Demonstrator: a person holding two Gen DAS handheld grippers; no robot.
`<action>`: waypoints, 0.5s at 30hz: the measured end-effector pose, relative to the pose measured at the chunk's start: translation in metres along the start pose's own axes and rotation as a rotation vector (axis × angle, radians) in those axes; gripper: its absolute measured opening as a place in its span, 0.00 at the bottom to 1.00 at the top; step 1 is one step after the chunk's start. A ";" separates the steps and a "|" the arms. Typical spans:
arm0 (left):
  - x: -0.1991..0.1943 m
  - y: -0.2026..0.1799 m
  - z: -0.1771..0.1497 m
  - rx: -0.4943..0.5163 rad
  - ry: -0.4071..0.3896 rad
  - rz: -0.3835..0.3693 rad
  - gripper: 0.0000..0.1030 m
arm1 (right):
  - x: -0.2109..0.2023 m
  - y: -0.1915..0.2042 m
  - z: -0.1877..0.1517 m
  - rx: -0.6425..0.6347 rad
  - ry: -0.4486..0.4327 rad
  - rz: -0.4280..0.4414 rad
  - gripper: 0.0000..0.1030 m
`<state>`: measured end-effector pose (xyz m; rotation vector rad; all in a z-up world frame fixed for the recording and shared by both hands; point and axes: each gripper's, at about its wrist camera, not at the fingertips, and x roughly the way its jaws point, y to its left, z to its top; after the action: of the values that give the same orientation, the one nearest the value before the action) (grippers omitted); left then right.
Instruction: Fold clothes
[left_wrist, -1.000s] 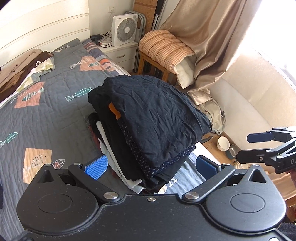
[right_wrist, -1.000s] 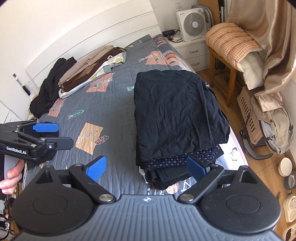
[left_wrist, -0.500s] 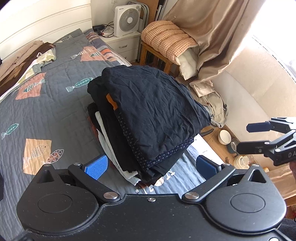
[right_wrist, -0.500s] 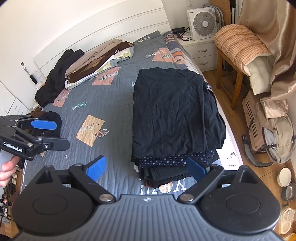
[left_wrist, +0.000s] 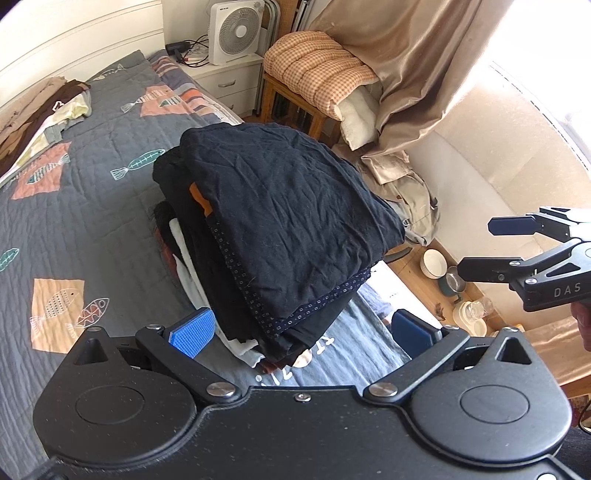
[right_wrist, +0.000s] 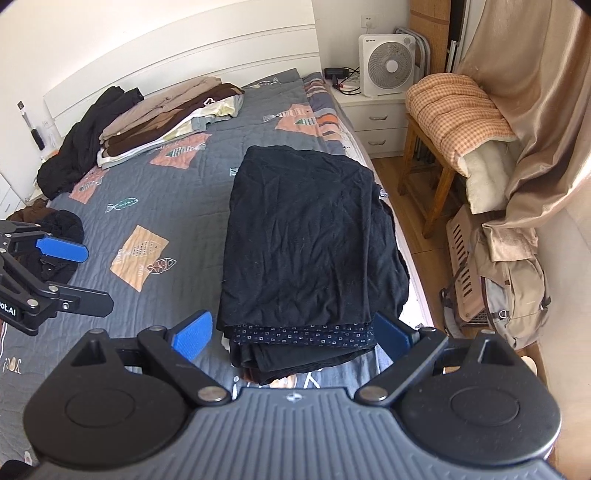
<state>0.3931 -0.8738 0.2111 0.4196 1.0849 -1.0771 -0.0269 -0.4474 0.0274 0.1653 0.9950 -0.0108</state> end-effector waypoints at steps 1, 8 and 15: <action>0.001 0.000 0.000 0.001 0.001 -0.004 1.00 | 0.000 0.000 0.000 -0.003 0.001 -0.011 0.91; 0.004 0.001 0.003 0.005 0.006 -0.006 1.00 | 0.003 -0.004 -0.002 -0.001 0.019 -0.029 0.91; 0.005 -0.002 0.003 0.021 0.010 -0.002 1.00 | 0.004 0.000 -0.001 -0.005 0.046 -0.020 0.91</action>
<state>0.3931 -0.8793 0.2079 0.4409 1.0835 -1.0902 -0.0258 -0.4474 0.0231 0.1520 1.0424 -0.0231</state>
